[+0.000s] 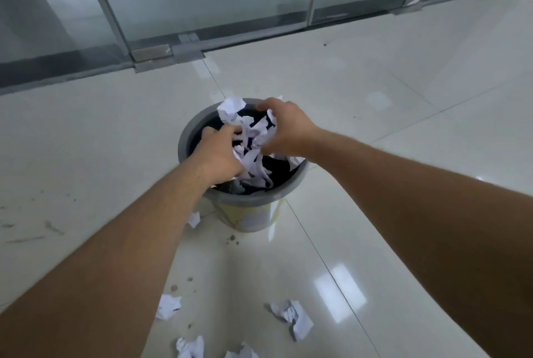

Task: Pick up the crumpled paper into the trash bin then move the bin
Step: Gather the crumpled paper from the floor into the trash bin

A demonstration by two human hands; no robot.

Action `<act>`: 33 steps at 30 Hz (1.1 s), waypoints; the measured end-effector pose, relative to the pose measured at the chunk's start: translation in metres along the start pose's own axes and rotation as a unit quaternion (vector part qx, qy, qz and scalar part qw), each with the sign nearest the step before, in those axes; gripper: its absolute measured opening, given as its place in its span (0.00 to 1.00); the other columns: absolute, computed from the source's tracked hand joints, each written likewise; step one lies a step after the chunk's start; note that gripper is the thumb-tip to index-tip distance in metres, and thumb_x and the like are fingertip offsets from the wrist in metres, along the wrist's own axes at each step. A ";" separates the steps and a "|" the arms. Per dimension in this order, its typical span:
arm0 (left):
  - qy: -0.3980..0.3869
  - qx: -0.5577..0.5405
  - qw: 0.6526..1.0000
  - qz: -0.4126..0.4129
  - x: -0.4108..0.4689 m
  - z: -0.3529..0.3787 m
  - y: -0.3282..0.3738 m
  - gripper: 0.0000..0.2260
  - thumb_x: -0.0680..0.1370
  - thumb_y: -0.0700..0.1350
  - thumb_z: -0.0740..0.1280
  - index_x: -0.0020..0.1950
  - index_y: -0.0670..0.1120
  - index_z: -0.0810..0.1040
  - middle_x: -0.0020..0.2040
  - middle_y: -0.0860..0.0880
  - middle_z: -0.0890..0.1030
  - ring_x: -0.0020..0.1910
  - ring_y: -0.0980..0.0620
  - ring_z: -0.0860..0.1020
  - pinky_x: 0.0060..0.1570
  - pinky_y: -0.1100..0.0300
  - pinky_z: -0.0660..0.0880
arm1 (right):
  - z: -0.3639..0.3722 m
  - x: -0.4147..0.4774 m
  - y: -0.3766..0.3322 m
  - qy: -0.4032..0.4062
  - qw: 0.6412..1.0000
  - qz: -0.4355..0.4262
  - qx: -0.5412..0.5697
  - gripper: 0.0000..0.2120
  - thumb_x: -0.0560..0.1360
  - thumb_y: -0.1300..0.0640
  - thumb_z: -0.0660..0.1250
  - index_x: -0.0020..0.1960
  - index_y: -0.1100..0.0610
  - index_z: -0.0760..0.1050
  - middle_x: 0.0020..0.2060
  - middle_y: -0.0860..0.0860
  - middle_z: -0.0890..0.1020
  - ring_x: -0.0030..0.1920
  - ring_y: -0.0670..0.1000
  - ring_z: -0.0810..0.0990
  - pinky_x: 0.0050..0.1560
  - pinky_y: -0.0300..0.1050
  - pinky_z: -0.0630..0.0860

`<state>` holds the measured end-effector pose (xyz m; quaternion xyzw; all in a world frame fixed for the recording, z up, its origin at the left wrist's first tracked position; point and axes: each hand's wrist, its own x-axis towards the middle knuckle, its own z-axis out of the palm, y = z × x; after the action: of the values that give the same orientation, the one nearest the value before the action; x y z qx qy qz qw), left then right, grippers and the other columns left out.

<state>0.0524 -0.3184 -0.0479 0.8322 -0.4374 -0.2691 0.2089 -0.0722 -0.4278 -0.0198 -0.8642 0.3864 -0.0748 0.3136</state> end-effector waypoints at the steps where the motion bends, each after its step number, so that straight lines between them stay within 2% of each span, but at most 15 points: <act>1: -0.003 -0.010 1.000 0.014 0.001 -0.002 -0.003 0.35 0.68 0.36 0.72 0.73 0.54 0.66 0.67 0.41 0.68 0.42 0.47 0.76 0.32 0.60 0.71 | 0.000 -0.001 0.000 0.000 1.000 0.000 -0.005 0.41 0.62 0.62 0.76 0.72 0.50 0.67 0.61 0.55 0.72 0.53 0.54 0.75 0.44 0.40 0.74; 3: 0.009 -0.023 0.999 0.039 0.000 -0.008 -0.007 0.36 0.68 0.33 0.71 0.72 0.55 0.68 0.66 0.41 0.72 0.39 0.50 0.76 0.29 0.62 0.70 | 0.001 -0.004 -0.001 0.009 1.000 -0.001 -0.018 0.39 0.62 0.58 0.76 0.71 0.49 0.68 0.63 0.55 0.74 0.59 0.55 0.75 0.58 0.49 0.75; 4: 0.019 -0.034 0.998 0.046 -0.002 -0.012 -0.009 0.36 0.68 0.33 0.72 0.72 0.56 0.69 0.67 0.43 0.72 0.43 0.51 0.77 0.33 0.62 0.73 | 0.001 -0.006 -0.001 0.025 1.000 0.001 -0.013 0.37 0.63 0.56 0.75 0.70 0.49 0.68 0.62 0.54 0.75 0.60 0.56 0.75 0.61 0.53 0.75; 6: 0.029 -0.084 0.995 0.044 -0.006 -0.020 -0.014 0.34 0.69 0.34 0.72 0.70 0.58 0.70 0.68 0.47 0.72 0.53 0.50 0.79 0.46 0.55 0.80 | 0.006 -0.010 -0.003 0.079 0.997 0.010 0.015 0.32 0.66 0.53 0.73 0.68 0.49 0.70 0.60 0.53 0.76 0.60 0.55 0.76 0.62 0.57 0.74; 7: 0.024 -0.126 0.991 0.037 -0.010 -0.024 -0.016 0.33 0.70 0.33 0.72 0.70 0.58 0.71 0.68 0.48 0.72 0.53 0.49 0.80 0.49 0.52 0.82 | 0.011 -0.012 -0.002 0.112 0.993 0.014 0.031 0.29 0.67 0.52 0.72 0.67 0.49 0.71 0.59 0.53 0.76 0.60 0.55 0.75 0.63 0.58 0.74; 10: 0.047 -0.219 0.974 0.036 -0.019 -0.034 -0.029 0.28 0.71 0.33 0.71 0.66 0.56 0.76 0.62 0.51 0.77 0.40 0.49 0.85 0.40 0.54 0.85 | 0.022 -0.018 0.002 0.217 0.971 0.026 0.095 0.22 0.71 0.48 0.68 0.64 0.49 0.73 0.56 0.50 0.76 0.59 0.52 0.75 0.64 0.57 0.72; 13: 0.183 -0.226 0.957 0.013 -0.029 -0.045 -0.064 0.16 0.71 0.36 0.69 0.55 0.53 0.82 0.51 0.52 0.82 0.37 0.52 0.82 0.28 0.62 0.79 | 0.024 -0.019 0.023 0.329 0.926 0.083 0.167 0.19 0.71 0.47 0.64 0.61 0.49 0.74 0.54 0.48 0.77 0.55 0.48 0.77 0.62 0.55 0.74; 15: 0.222 -0.204 0.952 -0.046 -0.038 -0.041 -0.103 0.13 0.71 0.39 0.69 0.52 0.52 0.82 0.50 0.50 0.83 0.42 0.49 0.82 0.35 0.55 0.81 | 0.027 -0.025 0.052 0.367 0.905 0.144 0.162 0.19 0.71 0.52 0.62 0.61 0.53 0.74 0.55 0.51 0.78 0.53 0.50 0.78 0.60 0.55 0.75; 17: 0.182 -0.130 0.969 -0.103 -0.049 -0.023 -0.147 0.15 0.71 0.41 0.70 0.58 0.50 0.81 0.55 0.47 0.82 0.49 0.45 0.81 0.51 0.53 0.79 | 0.040 -0.042 0.089 0.336 0.915 0.198 0.098 0.18 0.73 0.58 0.61 0.62 0.56 0.73 0.57 0.55 0.77 0.54 0.55 0.78 0.60 0.57 0.75; 19: 0.089 -0.046 0.986 -0.133 -0.060 0.005 -0.184 0.21 0.73 0.44 0.72 0.65 0.49 0.77 0.64 0.44 0.77 0.58 0.44 0.78 0.58 0.54 0.73 | 0.065 -0.068 0.125 0.270 0.932 0.238 0.045 0.17 0.74 0.60 0.62 0.63 0.57 0.73 0.60 0.57 0.76 0.51 0.57 0.77 0.57 0.56 0.75; 22: -0.029 0.049 0.990 -0.125 -0.066 0.047 -0.212 0.29 0.74 0.49 0.71 0.74 0.51 0.67 0.76 0.42 0.64 0.71 0.40 0.66 0.69 0.47 0.66 | 0.119 -0.115 0.155 0.160 0.951 0.264 0.032 0.16 0.75 0.57 0.65 0.62 0.55 0.74 0.61 0.58 0.73 0.53 0.58 0.76 0.54 0.50 0.73; 25: -0.071 0.140 0.985 -0.077 -0.052 0.077 -0.220 0.34 0.74 0.55 0.69 0.78 0.53 0.59 0.81 0.44 0.53 0.76 0.38 0.58 0.72 0.42 0.62 | 0.174 -0.160 0.155 0.023 0.974 0.227 0.001 0.20 0.73 0.50 0.70 0.63 0.54 0.74 0.61 0.58 0.73 0.62 0.60 0.73 0.60 0.51 0.72; 28: -0.090 0.204 0.974 -0.034 -0.030 0.100 -0.217 0.37 0.74 0.60 0.66 0.79 0.56 0.52 0.82 0.46 0.48 0.78 0.36 0.52 0.73 0.36 0.58 | 0.212 -0.201 0.139 -0.098 0.969 0.224 -0.027 0.31 0.69 0.38 0.70 0.67 0.51 0.72 0.66 0.55 0.71 0.65 0.57 0.69 0.61 0.50 0.71; 30: -0.095 0.225 0.969 -0.030 -0.013 0.115 -0.214 0.37 0.74 0.62 0.64 0.79 0.59 0.51 0.82 0.49 0.48 0.78 0.36 0.50 0.73 0.33 0.54 | 0.227 -0.221 0.126 -0.142 0.963 0.226 -0.035 0.39 0.61 0.28 0.64 0.67 0.46 0.70 0.67 0.52 0.67 0.66 0.57 0.66 0.62 0.52 0.71; 33: -0.133 0.244 0.960 -0.036 -0.002 0.130 -0.212 0.32 0.74 0.64 0.61 0.76 0.61 0.57 0.81 0.53 0.53 0.78 0.37 0.50 0.71 0.29 0.49 | 0.243 -0.236 0.108 -0.169 0.960 0.221 -0.041 0.45 0.53 0.24 0.62 0.68 0.40 0.65 0.67 0.50 0.63 0.67 0.56 0.63 0.60 0.55 0.74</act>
<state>0.1004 -0.2185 -0.2708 0.8298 -0.4836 -0.2694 -0.0701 -0.2119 -0.1965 -0.2503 -0.7698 0.5116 0.1590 0.3469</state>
